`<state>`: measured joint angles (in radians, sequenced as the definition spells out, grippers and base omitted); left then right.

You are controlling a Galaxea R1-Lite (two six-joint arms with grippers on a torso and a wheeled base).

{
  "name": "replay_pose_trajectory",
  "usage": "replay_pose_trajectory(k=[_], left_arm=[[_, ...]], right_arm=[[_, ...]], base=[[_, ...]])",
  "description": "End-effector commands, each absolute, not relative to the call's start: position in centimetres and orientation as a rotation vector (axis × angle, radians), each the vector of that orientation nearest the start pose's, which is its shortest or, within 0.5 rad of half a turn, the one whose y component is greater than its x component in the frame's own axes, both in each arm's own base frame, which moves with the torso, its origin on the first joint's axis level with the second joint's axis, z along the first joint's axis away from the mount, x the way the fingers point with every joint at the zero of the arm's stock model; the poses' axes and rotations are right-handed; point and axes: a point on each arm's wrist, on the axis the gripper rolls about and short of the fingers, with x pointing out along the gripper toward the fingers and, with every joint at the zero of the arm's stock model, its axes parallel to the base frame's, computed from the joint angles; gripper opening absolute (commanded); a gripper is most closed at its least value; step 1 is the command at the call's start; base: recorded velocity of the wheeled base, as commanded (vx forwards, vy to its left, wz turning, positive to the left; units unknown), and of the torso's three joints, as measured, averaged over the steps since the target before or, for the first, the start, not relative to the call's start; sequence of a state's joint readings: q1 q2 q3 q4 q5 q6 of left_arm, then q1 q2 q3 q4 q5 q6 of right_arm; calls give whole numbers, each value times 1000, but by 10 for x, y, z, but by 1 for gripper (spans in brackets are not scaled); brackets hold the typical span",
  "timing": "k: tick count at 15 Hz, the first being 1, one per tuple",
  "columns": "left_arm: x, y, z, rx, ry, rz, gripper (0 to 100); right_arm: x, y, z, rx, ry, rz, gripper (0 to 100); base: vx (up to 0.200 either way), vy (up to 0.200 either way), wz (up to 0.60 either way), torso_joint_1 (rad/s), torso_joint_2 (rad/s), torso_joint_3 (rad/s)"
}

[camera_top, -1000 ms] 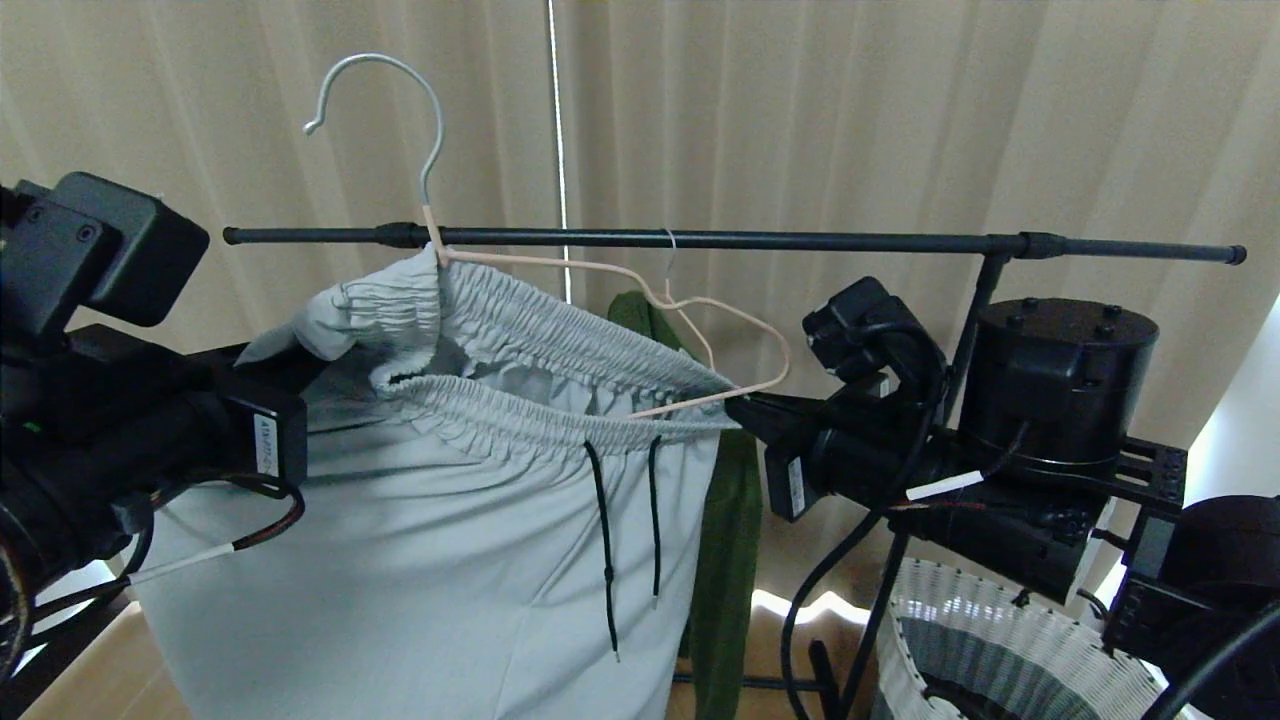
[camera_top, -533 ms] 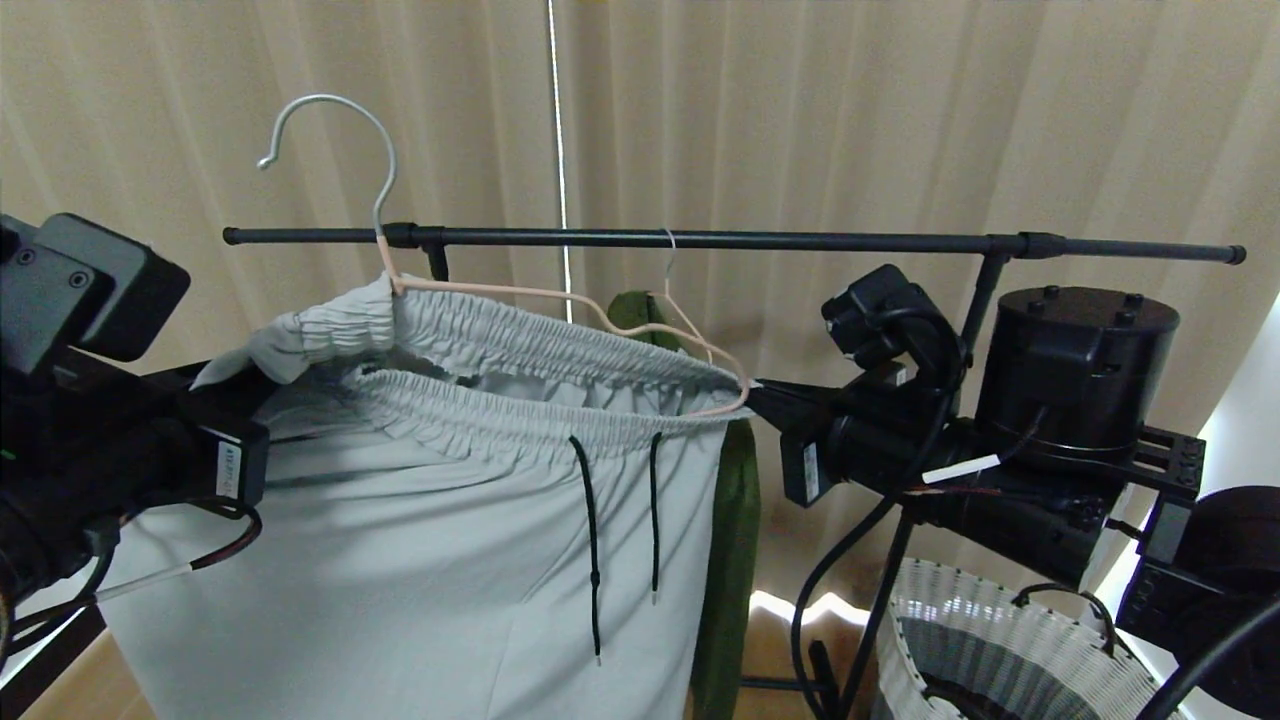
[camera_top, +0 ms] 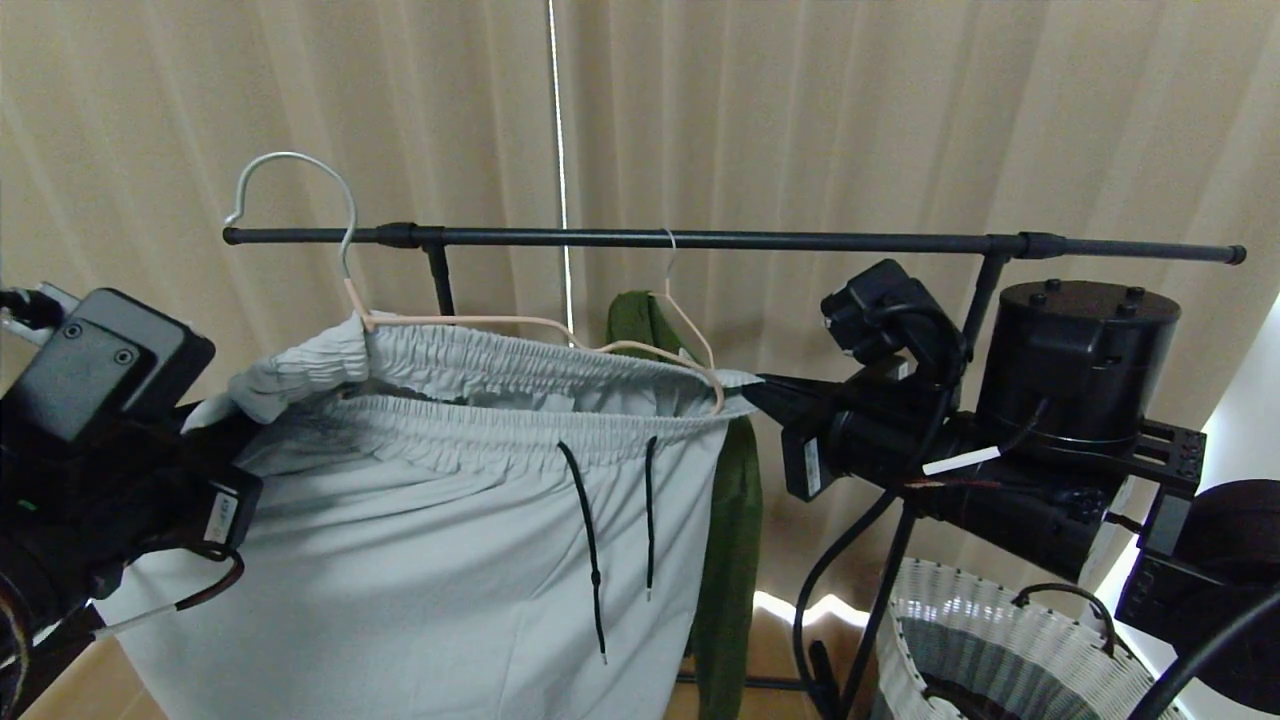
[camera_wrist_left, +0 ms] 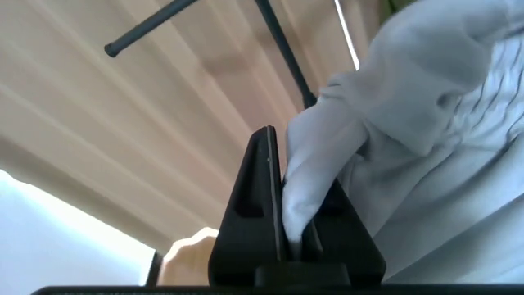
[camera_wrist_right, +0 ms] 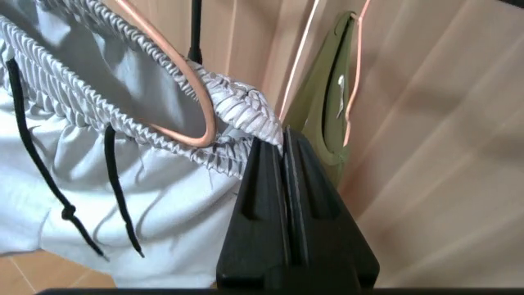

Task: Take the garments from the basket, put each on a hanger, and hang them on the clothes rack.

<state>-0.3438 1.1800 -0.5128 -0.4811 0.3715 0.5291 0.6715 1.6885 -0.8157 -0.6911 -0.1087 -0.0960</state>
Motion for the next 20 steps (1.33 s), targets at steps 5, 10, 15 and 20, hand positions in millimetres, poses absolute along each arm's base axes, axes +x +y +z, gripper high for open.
replay_pose_trajectory(k=[5,10,15,20], left_arm=[[161,-39,197,704,239,10,0],[161,-37,197,704,246,21,0],[163,-46,201,704,222,-18,0],[167,-63,199,712,197,-101,0]], right_arm=[[239,187,199,-193,120,570,0],[239,184,203,-186,106,568,0],[233,215,201,-252,109,668,0],[228,250,201,-264,80,751,0]], base=[[0,0,0,0,0,0],[0,0,0,0,0,0],[0,0,0,0,0,0],[0,0,0,0,0,0]])
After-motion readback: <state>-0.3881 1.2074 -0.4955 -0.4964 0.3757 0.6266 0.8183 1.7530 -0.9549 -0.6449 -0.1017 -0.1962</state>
